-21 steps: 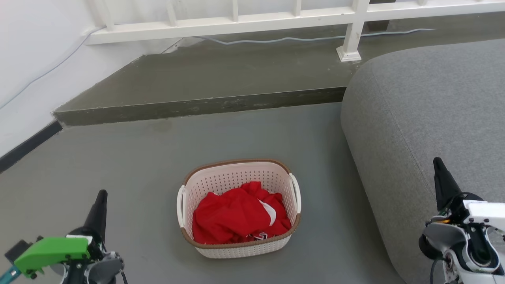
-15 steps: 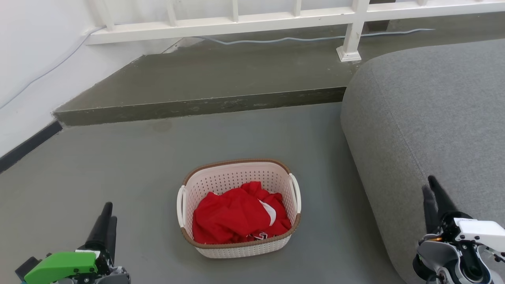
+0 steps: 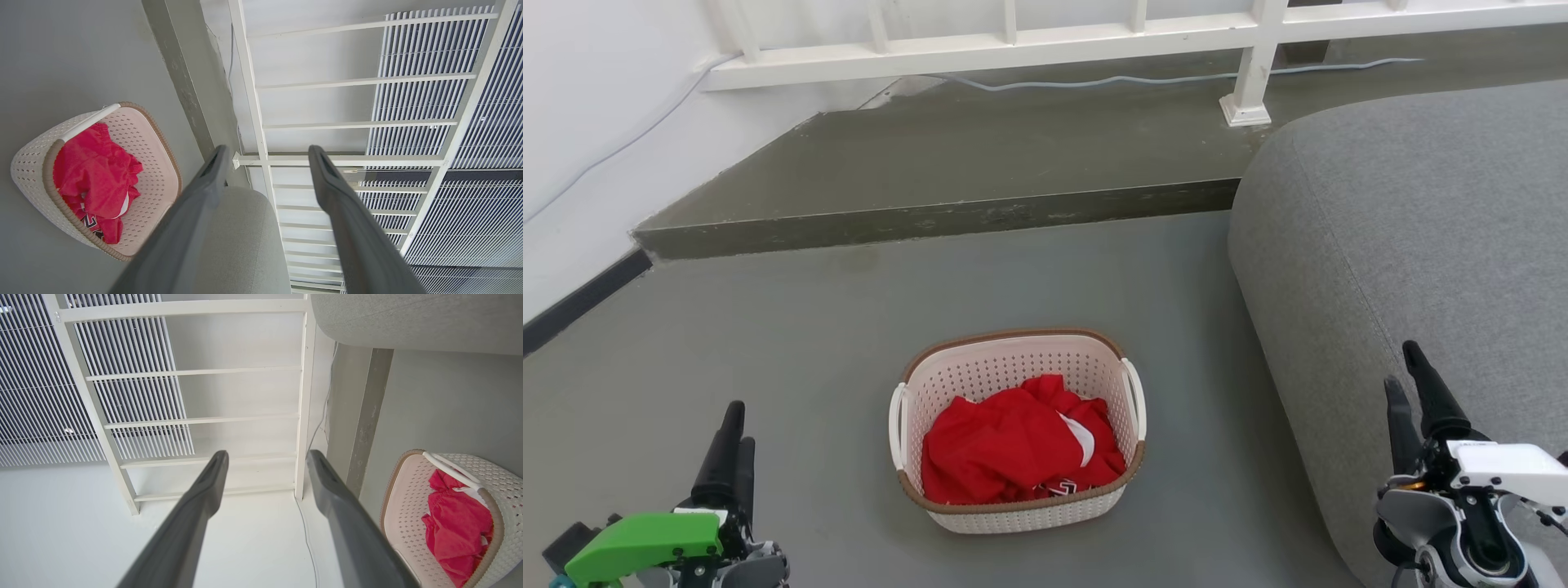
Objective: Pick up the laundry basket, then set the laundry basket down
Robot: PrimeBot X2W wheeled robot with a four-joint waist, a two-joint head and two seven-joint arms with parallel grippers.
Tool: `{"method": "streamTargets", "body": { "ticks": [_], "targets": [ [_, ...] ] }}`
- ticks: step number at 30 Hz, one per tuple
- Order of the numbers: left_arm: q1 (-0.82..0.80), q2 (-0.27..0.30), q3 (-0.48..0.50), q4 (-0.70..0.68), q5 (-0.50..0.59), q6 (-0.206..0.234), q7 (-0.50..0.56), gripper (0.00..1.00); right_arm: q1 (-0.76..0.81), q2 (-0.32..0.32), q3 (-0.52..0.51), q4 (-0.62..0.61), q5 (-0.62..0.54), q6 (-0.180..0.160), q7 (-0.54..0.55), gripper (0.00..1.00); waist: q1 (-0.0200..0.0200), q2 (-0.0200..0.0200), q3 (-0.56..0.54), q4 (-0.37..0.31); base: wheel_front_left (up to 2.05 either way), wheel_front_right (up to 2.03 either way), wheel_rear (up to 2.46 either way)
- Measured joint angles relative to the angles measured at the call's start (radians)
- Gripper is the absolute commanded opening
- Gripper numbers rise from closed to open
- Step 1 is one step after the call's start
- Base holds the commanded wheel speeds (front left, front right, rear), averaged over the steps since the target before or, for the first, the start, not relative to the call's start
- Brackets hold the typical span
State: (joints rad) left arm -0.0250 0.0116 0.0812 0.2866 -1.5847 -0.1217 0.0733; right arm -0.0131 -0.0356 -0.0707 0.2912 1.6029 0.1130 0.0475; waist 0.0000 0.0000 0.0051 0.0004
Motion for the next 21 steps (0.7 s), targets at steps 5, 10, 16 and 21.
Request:
{"method": "streamTargets", "body": {
  "ticks": [5, 10, 16, 21],
  "targets": [
    [-0.001, 0.008, -0.014, -0.017, 0.056, 0.000, -0.025, 1.00, -0.011, -0.006, 0.028, -0.016, -0.045, 0.000, -0.019, 1.00, 0.0000, 0.0000, 0.001, 0.000, 0.00, 0.00, 0.00],
    [-0.001, 0.034, -0.028, -0.035, 0.122, 0.000, -0.047, 1.00, -0.024, -0.024, 0.062, -0.026, -0.105, 0.000, -0.039, 1.00, 0.0000, 0.0000, 0.003, 0.000, 0.00, 0.00, 0.00],
    [-0.001, 0.057, -0.056, -0.043, 0.219, 0.000, -0.069, 1.00, -0.036, -0.044, 0.110, -0.034, -0.193, 0.000, -0.061, 1.00, 0.0000, 0.0000, 0.005, -0.001, 0.00, 0.00, 0.00],
    [-0.001, 0.079, -0.068, -0.046, 0.316, 0.000, -0.089, 1.00, -0.050, -0.068, 0.148, -0.038, -0.285, 0.000, -0.081, 1.00, 0.0000, 0.0000, 0.006, -0.001, 0.00, 0.00, 0.00]
  ]
}}
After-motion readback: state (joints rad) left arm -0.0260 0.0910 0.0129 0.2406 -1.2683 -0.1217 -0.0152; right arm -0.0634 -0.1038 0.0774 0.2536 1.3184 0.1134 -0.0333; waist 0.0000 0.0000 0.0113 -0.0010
